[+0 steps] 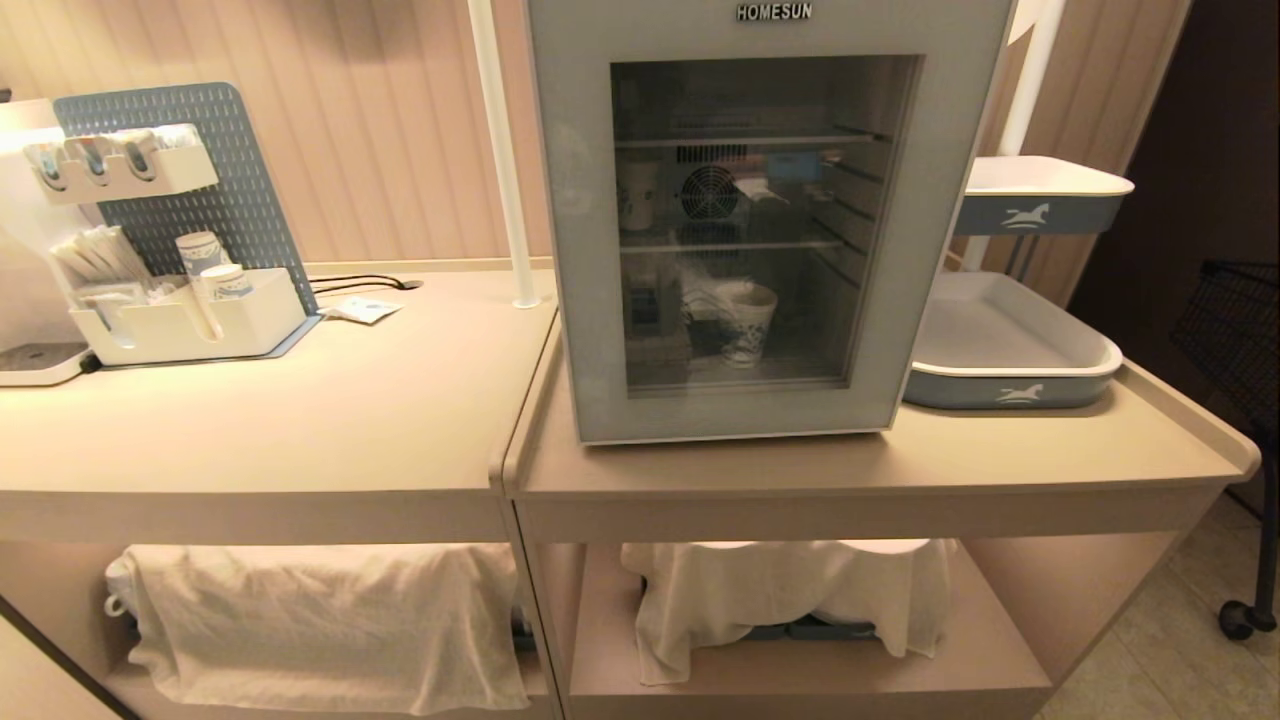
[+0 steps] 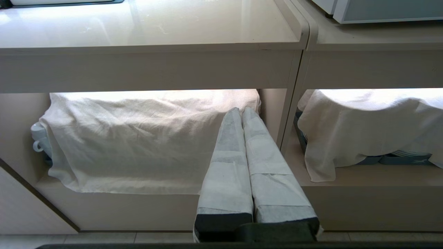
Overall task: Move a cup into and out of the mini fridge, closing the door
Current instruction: Open the freezer door
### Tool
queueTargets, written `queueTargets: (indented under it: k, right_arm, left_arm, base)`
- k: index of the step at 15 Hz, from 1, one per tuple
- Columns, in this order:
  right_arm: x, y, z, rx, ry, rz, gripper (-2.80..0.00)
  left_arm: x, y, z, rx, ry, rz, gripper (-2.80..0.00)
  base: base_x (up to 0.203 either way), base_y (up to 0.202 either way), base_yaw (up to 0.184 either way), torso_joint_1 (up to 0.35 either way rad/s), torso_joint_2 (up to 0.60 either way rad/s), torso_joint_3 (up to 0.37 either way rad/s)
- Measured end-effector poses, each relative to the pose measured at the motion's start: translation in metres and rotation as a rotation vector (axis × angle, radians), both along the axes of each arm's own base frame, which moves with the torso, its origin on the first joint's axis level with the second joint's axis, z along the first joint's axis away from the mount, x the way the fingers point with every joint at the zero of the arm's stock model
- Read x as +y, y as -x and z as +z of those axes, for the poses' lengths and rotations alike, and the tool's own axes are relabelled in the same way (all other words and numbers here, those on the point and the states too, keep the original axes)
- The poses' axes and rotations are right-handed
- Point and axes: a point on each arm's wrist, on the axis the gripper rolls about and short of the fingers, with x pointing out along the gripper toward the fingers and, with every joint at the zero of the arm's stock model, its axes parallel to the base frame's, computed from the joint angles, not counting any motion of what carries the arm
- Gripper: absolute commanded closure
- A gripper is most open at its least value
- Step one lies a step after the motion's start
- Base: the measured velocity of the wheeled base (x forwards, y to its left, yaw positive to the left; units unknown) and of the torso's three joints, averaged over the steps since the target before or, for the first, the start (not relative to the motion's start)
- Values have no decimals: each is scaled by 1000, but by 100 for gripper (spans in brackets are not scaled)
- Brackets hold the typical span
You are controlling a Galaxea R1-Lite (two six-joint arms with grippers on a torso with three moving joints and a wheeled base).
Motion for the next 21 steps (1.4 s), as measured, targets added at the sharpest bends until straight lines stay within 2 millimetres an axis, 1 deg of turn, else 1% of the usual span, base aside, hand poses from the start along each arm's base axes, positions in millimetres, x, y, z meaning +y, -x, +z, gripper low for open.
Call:
queueTargets:
  k: [6, 8, 10, 12, 15, 16, 18, 21]
  right_arm:
    - [0, 0, 0, 0, -1, 0, 0]
    - [0, 0, 0, 0, -1, 0, 0]
    - [0, 0, 0, 0, -1, 0, 0]
    - [0, 0, 0, 0, -1, 0, 0]
    - [0, 0, 0, 0, -1, 0, 0]
    - [0, 0, 0, 0, -2, 0, 0]
    - [0, 0, 0, 0, -1, 0, 0]
    - [0, 0, 0, 0, -2, 0, 0]
  left_arm:
    - [0, 0, 0, -1, -3, -3, 0]
    - [0, 1, 4, -16, -24, -18, 0]
    - [-2, 11, 30, -86, -27, -74, 0]
    - [-4, 29, 61, -131, -31, -158, 0]
    - [-7, 58, 96, -140, -17, -291, 0]
    - [-7, 61, 105, -126, 6, -318, 0]
    - [-8, 59, 124, -107, 85, -353, 0]
    - [-9, 46, 149, -80, 200, -417, 0]
  base:
    - [0, 0, 0, 0, 0, 0]
    - [0, 0, 0, 0, 0, 0]
    - [0, 0, 0, 0, 0, 0]
    - [0, 0, 0, 0, 0, 0]
    - [0, 0, 0, 0, 0, 0]
    - [0, 0, 0, 0, 0, 0]
    - [0, 0, 0, 0, 0, 0]
    - [0, 0, 0, 0, 0, 0]
